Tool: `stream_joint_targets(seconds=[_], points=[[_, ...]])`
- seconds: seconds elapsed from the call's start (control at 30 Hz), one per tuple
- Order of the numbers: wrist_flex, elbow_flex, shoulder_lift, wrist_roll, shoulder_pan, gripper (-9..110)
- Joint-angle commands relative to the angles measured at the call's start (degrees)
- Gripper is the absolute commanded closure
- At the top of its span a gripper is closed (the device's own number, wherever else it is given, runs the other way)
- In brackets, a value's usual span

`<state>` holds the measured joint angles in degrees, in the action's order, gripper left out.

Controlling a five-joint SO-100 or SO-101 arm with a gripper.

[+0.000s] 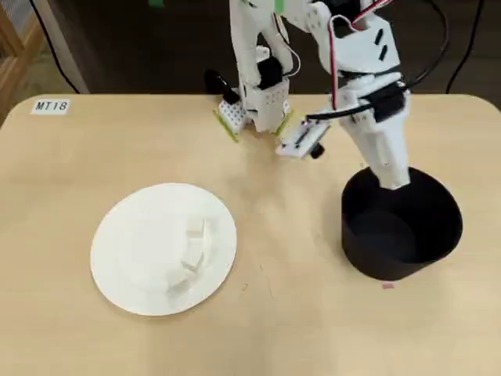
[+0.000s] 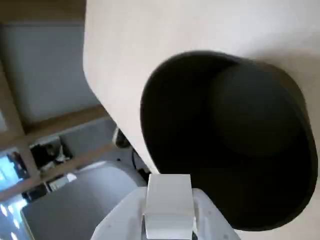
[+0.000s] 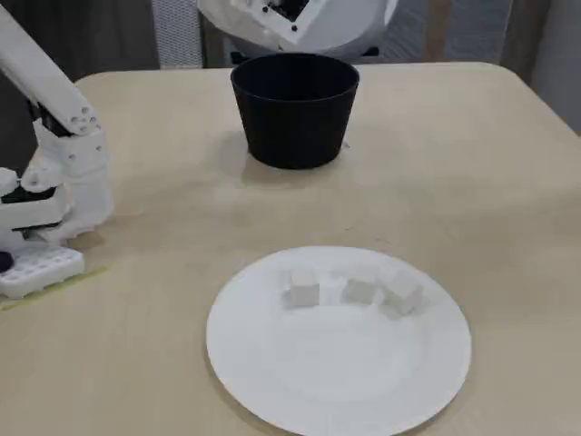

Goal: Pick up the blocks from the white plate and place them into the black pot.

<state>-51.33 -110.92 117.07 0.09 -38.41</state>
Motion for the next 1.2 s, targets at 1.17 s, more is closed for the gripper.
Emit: stream_joint_targets(seconds=[1.17], points=[[-12.48, -7.29, 8.96, -24.08, 48.08, 104]])
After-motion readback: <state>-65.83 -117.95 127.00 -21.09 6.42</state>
